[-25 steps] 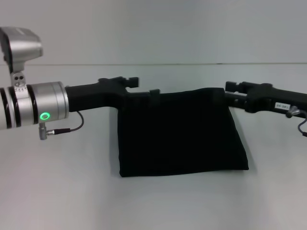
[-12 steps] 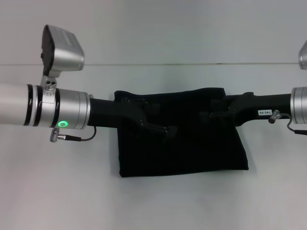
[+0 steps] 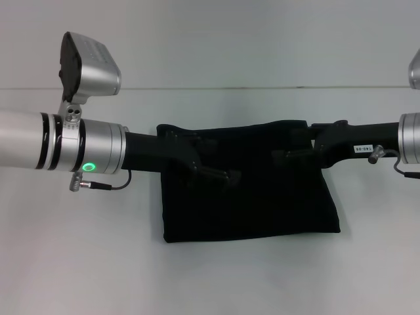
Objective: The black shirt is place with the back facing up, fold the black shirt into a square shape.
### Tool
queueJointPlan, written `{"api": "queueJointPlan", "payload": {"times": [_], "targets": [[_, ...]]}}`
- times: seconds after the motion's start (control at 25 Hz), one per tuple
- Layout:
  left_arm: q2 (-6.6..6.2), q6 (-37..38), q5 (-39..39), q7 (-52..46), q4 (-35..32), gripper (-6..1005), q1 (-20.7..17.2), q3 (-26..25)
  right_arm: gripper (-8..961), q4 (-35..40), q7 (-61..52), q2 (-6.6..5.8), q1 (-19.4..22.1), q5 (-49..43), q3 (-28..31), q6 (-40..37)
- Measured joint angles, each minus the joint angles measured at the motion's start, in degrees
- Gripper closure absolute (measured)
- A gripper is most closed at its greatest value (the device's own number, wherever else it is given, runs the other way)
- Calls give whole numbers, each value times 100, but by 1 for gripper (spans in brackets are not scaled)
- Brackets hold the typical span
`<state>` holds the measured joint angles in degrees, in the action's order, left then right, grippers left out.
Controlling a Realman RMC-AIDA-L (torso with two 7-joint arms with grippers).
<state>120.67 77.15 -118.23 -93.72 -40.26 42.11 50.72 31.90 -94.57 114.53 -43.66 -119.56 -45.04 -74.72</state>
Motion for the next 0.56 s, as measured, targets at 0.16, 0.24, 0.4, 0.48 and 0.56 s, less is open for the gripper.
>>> {"api": "queueJointPlan", "payload": {"times": [0.16,0.24,0.4,0.48,0.56], "targets": [[5,-90,-22,10,-8,68,-24,3,86,0,-1,-1,-18,-6,-81,47],[6,-104,-31,13,-8,68,-33,3,88,0,0,2,-28,-11,-135,94],[9,-121,-46,15,-8,67,-46,3,89,0,0,13,-42,-15,-163,125],[9,-154,-50,16,-8,67,-56,-9,89,0,-1,16,-46,-15,-163,138],[9,-195,-51,17,-8,67,-62,-17,89,0,0,23,-46,-15,-163,157]]}}
